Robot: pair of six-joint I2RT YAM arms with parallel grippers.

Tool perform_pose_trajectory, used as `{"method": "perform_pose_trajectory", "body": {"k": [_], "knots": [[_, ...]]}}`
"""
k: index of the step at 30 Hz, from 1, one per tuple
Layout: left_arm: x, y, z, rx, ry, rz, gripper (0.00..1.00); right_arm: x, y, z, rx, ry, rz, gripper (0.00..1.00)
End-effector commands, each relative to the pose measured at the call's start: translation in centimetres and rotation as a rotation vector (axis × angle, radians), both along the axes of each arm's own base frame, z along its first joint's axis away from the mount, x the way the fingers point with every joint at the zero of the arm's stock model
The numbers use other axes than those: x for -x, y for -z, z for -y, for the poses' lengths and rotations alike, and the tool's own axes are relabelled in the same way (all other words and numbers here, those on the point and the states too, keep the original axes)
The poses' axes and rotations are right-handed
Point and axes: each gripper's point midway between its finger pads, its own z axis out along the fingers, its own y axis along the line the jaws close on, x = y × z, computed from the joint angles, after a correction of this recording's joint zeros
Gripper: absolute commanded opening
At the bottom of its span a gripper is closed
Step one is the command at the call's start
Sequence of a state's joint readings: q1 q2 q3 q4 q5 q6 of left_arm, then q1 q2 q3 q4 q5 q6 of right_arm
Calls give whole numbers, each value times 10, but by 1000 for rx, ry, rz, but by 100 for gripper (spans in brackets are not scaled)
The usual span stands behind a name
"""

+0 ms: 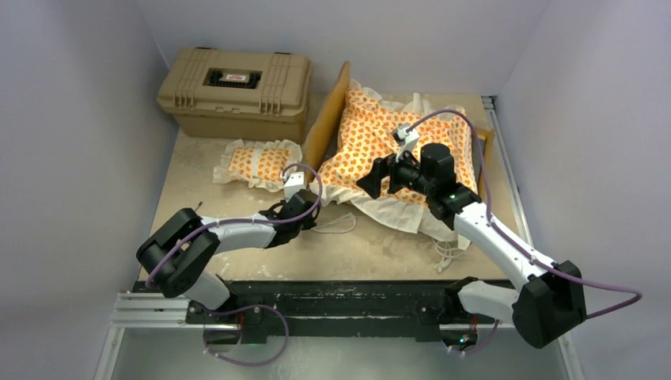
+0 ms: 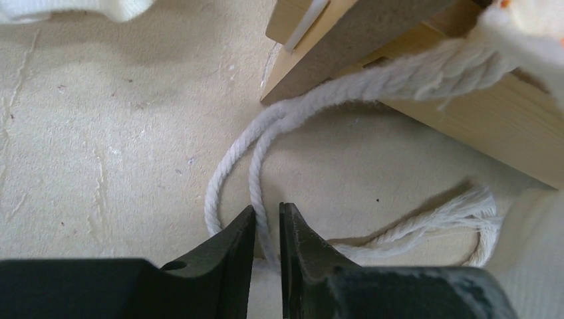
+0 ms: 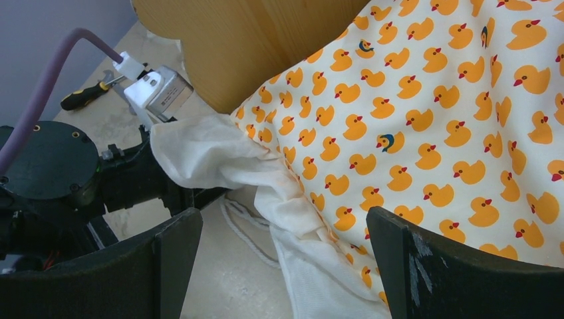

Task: Set up the pet bed
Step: Cross the ropes on the bed frame.

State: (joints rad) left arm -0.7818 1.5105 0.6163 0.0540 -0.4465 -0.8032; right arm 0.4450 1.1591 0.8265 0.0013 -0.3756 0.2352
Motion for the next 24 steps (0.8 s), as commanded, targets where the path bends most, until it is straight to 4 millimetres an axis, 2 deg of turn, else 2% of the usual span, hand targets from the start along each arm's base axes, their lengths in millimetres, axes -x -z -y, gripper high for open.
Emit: {"method": "perform_pose_trajectory", "body": {"k": [1, 6, 10, 11, 15, 18, 21, 24], "knots": [[-4, 3, 0, -18, -48, -17, 18, -7, -10, 0, -4, 23, 41, 99], [10, 11, -12, -66, -59, -77, 15, -8, -10, 1, -5, 30, 42, 99], [13, 13, -15, -82, -58, -92, 3, -8, -11, 0, -12, 30, 44, 99], [13, 12, -14, -82, -54, -92, 0, -9, -12, 0, -15, 30, 47, 99], [8, 0, -6, -68, -23, -74, 0, -9, -14, 0, -14, 27, 54, 99], [1, -33, 4, -38, 22, -29, 0, -8, -16, -1, -7, 19, 57, 99], [-8, -78, 11, -36, 73, 35, 0, -5, -20, -3, -9, -7, 73, 99], [-17, -123, 9, -68, 101, 105, 0, -3, -25, -7, -14, -41, 97, 99]]}}
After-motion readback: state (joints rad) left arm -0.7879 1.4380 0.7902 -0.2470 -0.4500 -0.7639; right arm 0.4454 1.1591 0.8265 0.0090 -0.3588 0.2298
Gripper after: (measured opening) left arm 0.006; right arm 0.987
